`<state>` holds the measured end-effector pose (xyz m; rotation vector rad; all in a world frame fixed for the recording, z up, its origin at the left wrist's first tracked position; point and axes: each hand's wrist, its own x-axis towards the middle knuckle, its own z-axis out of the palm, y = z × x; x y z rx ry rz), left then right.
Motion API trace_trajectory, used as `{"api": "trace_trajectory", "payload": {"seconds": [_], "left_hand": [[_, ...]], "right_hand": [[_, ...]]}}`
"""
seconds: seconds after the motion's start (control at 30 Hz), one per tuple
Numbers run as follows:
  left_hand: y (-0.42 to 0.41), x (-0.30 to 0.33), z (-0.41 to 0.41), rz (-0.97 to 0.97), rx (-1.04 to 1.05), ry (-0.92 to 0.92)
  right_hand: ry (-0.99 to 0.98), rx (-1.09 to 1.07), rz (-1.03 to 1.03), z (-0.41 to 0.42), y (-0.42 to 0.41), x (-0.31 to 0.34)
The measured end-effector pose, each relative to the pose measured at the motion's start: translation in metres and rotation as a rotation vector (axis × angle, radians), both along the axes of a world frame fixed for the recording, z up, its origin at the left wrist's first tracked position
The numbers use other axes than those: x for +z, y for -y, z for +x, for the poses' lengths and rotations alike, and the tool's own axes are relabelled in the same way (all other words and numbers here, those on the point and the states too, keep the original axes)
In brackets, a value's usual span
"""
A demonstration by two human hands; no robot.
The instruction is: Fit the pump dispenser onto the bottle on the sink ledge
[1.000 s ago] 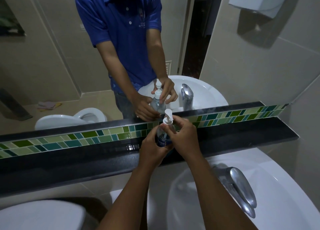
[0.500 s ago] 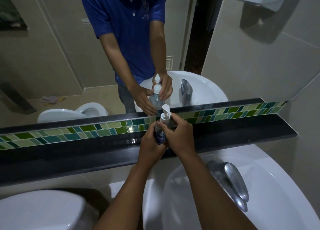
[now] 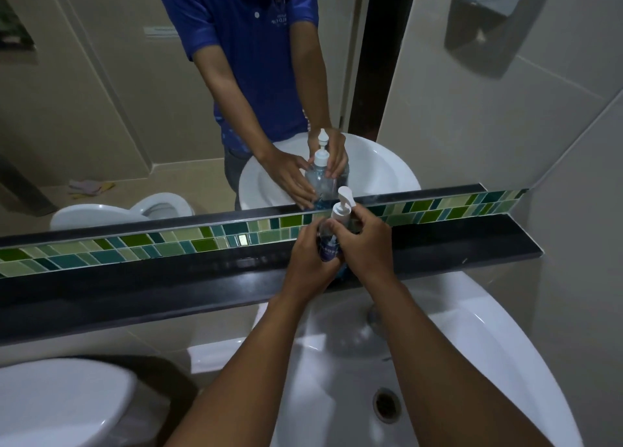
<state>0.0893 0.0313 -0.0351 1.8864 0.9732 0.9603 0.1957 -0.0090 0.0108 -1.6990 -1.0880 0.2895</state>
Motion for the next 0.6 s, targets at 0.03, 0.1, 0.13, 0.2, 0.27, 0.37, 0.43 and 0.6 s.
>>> {"api": "trace_trajectory", "payload": {"seconds": [0.03, 0.1, 0.13, 0.2, 0.27, 0.37, 0.43, 0.6], "left_hand": [[0.002, 0.002, 0.007, -0.004, -0.004, -0.001], [0.004, 0.001, 0.020, -0.016, 0.004, -0.016], [0.004, 0.000, 0.025, -0.025, 0.019, -0.028], [0.006, -0.002, 0.032, -0.046, 0.053, -0.050], [0.006, -0.004, 0.035, -0.077, 0.078, -0.055], [0.009, -0.001, 0.034, -0.134, 0.094, -0.054], [0.010, -0.002, 0.033, -0.144, 0.085, -0.043], [0.017, 0.005, 0.032, -0.170, 0.064, -0.050]], "right_hand": [[0.005, 0.004, 0.000, 0.007, 0.003, 0.001], [0.003, 0.021, -0.004, 0.018, 0.006, 0.001], [-0.002, 0.030, -0.005, 0.023, 0.006, 0.000], [-0.008, 0.039, -0.019, 0.028, 0.006, 0.000], [-0.015, 0.037, -0.027, 0.031, 0.003, 0.000], [-0.032, 0.038, -0.031, 0.031, 0.001, 0.000], [-0.034, 0.045, -0.021, 0.031, 0.000, -0.002], [-0.135, 0.086, -0.024, 0.038, 0.016, 0.009]]}}
